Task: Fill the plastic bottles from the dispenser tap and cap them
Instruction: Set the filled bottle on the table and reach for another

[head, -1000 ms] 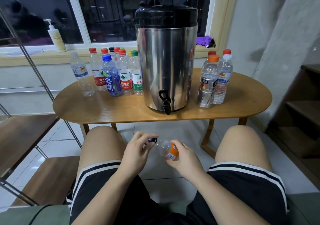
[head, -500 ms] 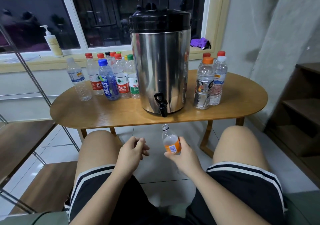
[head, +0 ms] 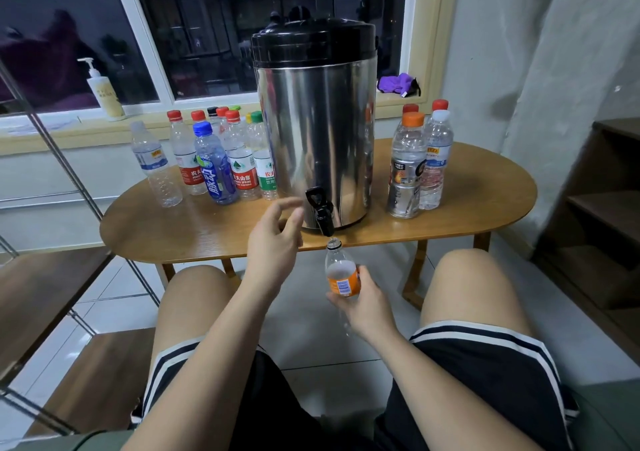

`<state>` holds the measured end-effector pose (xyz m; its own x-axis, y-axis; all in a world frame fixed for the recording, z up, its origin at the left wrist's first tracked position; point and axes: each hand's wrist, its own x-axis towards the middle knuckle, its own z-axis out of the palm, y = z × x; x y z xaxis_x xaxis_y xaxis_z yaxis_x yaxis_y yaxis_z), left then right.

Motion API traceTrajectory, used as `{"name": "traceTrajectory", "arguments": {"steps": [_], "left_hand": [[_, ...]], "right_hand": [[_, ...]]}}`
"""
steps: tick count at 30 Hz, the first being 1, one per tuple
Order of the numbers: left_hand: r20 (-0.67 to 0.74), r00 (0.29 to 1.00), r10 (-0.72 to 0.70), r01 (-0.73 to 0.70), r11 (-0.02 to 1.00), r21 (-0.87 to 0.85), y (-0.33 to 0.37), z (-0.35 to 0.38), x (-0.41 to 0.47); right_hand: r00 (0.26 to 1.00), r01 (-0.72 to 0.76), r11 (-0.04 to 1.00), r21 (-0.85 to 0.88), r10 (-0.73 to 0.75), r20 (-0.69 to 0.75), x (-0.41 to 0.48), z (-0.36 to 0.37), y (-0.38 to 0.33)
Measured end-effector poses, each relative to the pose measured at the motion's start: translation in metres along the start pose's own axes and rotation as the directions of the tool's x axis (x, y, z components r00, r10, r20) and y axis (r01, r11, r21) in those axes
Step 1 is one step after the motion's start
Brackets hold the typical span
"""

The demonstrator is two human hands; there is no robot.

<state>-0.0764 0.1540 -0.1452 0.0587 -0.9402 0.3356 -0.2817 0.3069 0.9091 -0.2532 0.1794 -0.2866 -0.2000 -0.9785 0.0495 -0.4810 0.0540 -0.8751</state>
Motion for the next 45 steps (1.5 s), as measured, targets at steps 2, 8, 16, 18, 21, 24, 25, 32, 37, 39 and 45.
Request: {"name": "traceTrajectory", "arguments": {"steps": [2,8,16,18,21,24,25,32,37,39,45], "left_hand": [[-0.032,0.994,0.104,-0.103,0.993,0.049,0.015,0.003,0.01],[-0.007,0.979,0.206,-0.202,0.965,0.169,0.034,0.016,0.025],[-0.001,0.974,0.227,-0.22,0.945,0.242,0.029,0.016,0.026],[-0.001,0.97,0.243,-0.235,0.938,0.256,0.027,0.015,0.024],[-0.003,0.965,0.261,-0.251,0.931,0.264,0.025,0.016,0.022],[0.007,0.963,0.271,-0.263,0.926,0.272,0.023,0.015,0.021],[0.016,0.963,0.27,-0.263,0.923,0.28,0.023,0.015,0.021],[0.027,0.962,0.272,-0.263,0.897,0.355,0.027,0.013,0.019],[0.029,0.963,0.269,-0.258,0.884,0.39,0.028,0.013,0.019],[0.031,0.961,0.273,-0.263,0.88,0.395,0.028,0.013,0.019],[0.047,0.958,0.282,-0.276,0.872,0.405,0.028,0.012,0.018]], "right_hand": [[1.0,0.006,1.0,0.03,-0.006,-0.019,-0.001,0.001,0.0],[1.0,0.0,0.999,0.045,0.0,-0.003,-0.002,0.001,-0.001],[1.0,-0.016,0.999,0.03,0.016,0.004,-0.002,-0.002,-0.003],[1.0,-0.023,0.999,0.03,0.023,0.008,-0.003,-0.003,-0.003],[0.999,-0.029,0.999,0.024,0.029,0.016,-0.002,-0.002,-0.001],[0.999,-0.038,0.999,0.01,0.038,0.029,-0.001,-0.001,-0.001],[0.999,-0.039,0.999,0.003,0.039,0.032,-0.001,0.0,0.0],[0.997,-0.071,0.997,0.018,0.07,0.041,0.0,0.001,-0.003],[0.995,-0.087,0.996,0.014,0.086,0.051,-0.001,-0.001,-0.005],[0.994,-0.089,0.996,0.012,0.088,0.057,-0.002,0.0,-0.005],[0.994,-0.078,0.997,0.003,0.077,0.073,-0.002,0.001,-0.005]]}}
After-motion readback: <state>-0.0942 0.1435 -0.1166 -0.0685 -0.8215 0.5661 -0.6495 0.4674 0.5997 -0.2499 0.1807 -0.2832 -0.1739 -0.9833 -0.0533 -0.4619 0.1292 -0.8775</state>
